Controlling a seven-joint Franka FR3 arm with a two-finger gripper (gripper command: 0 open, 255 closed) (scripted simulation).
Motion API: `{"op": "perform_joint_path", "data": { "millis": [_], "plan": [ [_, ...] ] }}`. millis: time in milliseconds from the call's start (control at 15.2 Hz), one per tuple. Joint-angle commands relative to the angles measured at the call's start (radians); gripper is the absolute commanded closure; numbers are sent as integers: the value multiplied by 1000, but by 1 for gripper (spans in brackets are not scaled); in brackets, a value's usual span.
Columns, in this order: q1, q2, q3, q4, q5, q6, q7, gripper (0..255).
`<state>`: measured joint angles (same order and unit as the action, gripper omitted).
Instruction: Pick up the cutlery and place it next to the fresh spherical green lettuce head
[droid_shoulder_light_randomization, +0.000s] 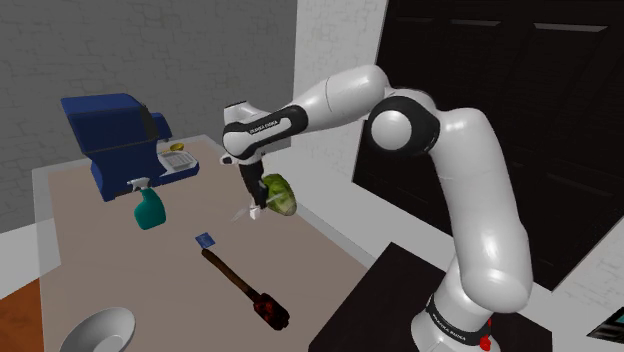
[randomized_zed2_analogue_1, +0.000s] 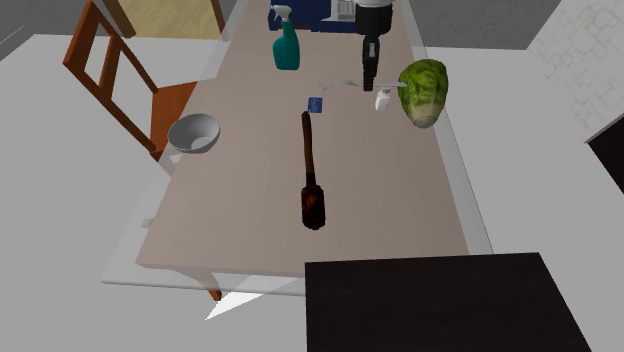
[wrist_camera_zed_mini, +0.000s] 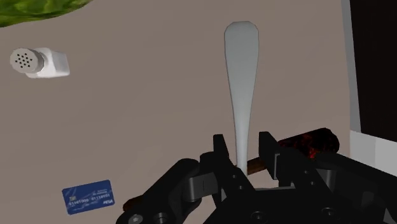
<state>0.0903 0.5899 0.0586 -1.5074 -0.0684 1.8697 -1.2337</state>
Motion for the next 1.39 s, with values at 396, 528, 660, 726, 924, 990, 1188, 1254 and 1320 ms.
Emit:
{"op": "perform_joint_path", "data": {
  "millis": [396,528,660,726,924,990,1188,1254,1320],
  "plan": [
    [-92,210,-39,360,-8,-143,-137,255],
    [-92,219,-38,349,-9,-122,-136,255],
    [-92,229,-39,338,-9,-102,-134,255],
    [-92,234,-39,333,-9,-92,-134,255],
    [-92,251,-39,321,-10,-63,-132,255],
    [-92,257,-39,318,-10,-54,-131,255],
    [-92,276,-39,311,-11,-27,-130,255],
    [-92,283,-40,309,-11,-19,-129,255],
    [-92,290,-40,307,-11,-10,-129,255]
  ]
}}
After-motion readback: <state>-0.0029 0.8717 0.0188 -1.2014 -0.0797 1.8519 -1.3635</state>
